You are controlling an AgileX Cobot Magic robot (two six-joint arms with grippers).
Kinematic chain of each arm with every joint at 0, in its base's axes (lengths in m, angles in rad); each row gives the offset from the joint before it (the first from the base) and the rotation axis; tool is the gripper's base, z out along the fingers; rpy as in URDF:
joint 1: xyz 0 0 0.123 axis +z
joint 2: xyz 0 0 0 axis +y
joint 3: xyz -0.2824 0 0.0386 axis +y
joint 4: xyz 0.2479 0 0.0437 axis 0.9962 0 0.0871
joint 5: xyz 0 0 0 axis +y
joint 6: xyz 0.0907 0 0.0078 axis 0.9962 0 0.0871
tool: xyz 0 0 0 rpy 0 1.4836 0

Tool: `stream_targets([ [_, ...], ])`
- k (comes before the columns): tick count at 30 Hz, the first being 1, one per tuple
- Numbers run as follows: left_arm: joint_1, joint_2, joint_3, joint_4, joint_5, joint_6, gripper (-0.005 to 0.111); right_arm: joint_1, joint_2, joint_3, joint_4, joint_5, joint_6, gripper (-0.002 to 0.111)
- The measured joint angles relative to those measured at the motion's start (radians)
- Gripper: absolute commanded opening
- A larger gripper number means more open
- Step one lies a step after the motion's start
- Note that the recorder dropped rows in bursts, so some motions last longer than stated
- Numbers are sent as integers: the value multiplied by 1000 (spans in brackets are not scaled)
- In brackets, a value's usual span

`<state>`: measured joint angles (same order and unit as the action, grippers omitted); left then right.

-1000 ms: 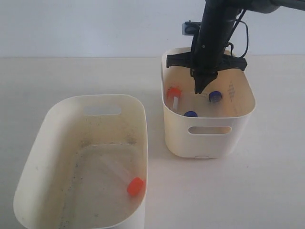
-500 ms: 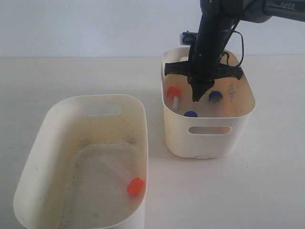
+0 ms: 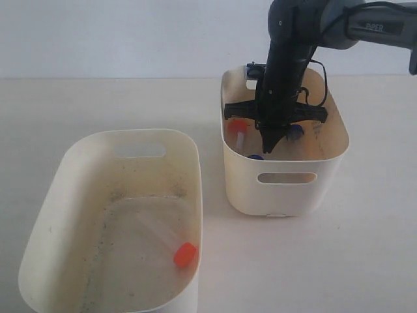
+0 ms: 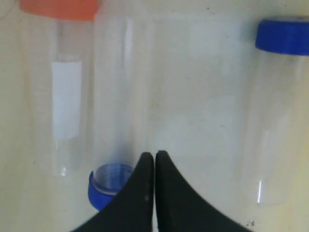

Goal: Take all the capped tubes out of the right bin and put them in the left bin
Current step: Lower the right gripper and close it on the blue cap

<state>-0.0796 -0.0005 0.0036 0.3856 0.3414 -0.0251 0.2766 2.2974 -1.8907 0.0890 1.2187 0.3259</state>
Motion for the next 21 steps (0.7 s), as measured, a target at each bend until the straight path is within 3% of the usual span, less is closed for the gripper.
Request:
stream_targets([
  [14,0,0,0,0,0,0,4,0,-38,0,15,0,-22,4],
  [21,0,0,0,0,0,0,4,0,-40,0,22,0,-37,52],
])
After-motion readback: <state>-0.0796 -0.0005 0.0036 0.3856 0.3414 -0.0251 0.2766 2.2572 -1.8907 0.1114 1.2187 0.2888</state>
